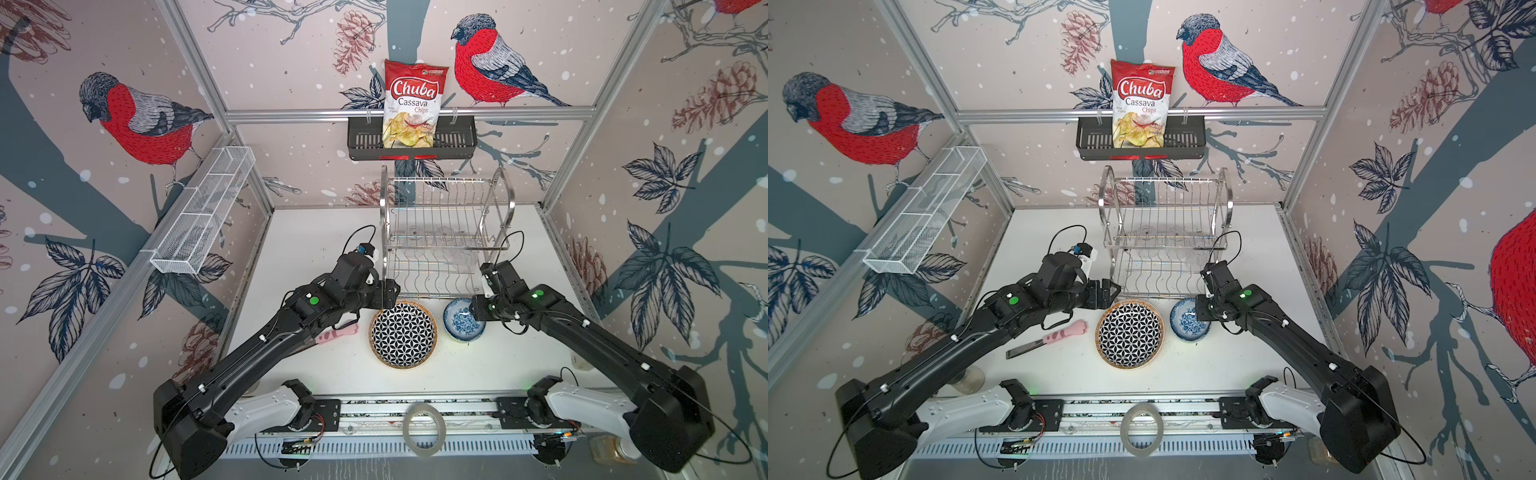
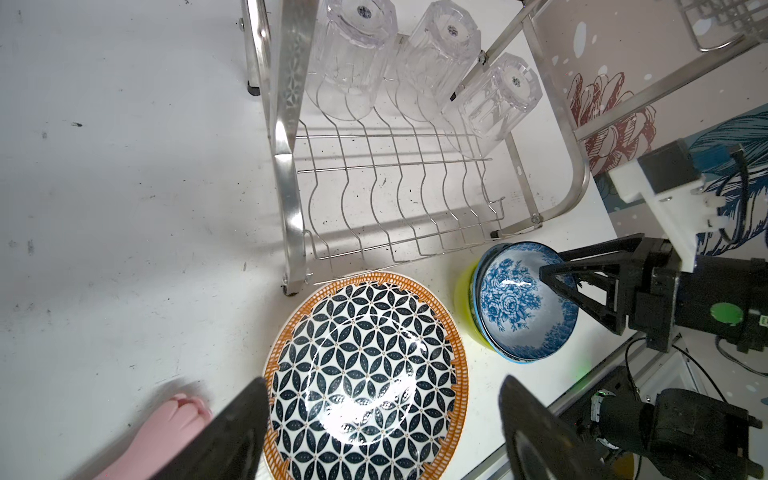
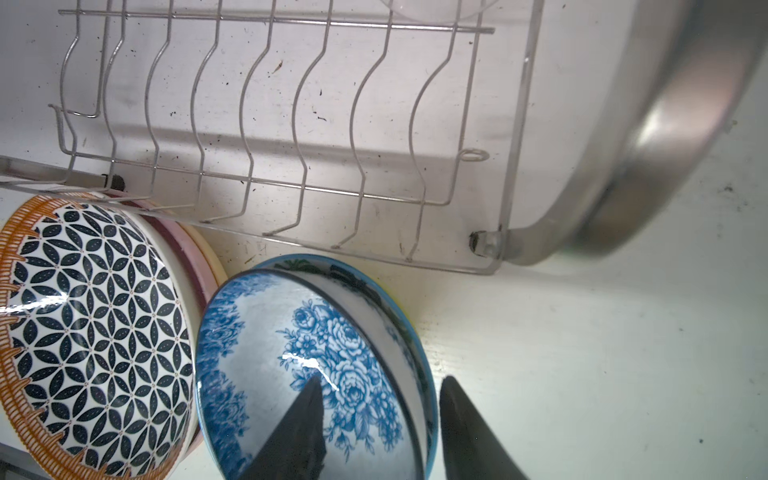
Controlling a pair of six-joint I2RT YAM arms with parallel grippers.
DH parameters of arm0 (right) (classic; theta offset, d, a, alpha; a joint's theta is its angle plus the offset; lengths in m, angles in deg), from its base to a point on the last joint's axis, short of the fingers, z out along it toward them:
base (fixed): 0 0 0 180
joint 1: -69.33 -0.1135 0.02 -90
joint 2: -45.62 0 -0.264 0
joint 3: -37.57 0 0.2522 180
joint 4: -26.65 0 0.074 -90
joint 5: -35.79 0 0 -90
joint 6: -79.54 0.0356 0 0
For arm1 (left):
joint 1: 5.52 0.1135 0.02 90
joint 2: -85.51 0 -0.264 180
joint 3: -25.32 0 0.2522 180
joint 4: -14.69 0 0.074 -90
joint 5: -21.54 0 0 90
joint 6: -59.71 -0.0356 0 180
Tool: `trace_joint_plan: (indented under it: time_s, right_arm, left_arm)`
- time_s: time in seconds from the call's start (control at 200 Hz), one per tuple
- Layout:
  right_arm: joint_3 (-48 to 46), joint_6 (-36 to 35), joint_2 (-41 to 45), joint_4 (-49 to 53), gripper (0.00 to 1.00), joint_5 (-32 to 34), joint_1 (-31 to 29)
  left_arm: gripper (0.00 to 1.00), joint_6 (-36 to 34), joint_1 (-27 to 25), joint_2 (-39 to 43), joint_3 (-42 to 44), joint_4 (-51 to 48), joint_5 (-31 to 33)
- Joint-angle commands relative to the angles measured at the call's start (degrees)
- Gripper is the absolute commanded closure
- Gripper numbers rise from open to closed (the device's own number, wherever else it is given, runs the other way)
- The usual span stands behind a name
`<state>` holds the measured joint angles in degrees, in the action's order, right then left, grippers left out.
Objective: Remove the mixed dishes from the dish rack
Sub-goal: 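Open the right gripper and release the blue-floral bowl on the stack, then raise the right gripper away from the bowl stack toward the rack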
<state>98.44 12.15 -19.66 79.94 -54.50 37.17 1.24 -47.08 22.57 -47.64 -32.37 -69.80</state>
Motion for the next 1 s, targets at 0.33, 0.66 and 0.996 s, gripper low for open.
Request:
trace_joint_plan:
  time_s: [0.33,0.66,0.996]
  right_arm:
    - [4.4,-0.6,1.0,1.5,0.51,1.0,1.6]
    - [4.1,0.7,4.0,-4.5,0.46,-0.8,1.9]
    - [-2.8,4.8,12.1,-14.8,0.43,2.3,1.9]
  left_arm:
    - [0.14,-1.9,0.5,-0.7,-2.2,0.2,1.8]
    - [0.13,-1.3,0.8,0.9,-1.5,0.9,8.5]
    - [0.07,0.0,1.7,5.1,5.7,6.3,14.3]
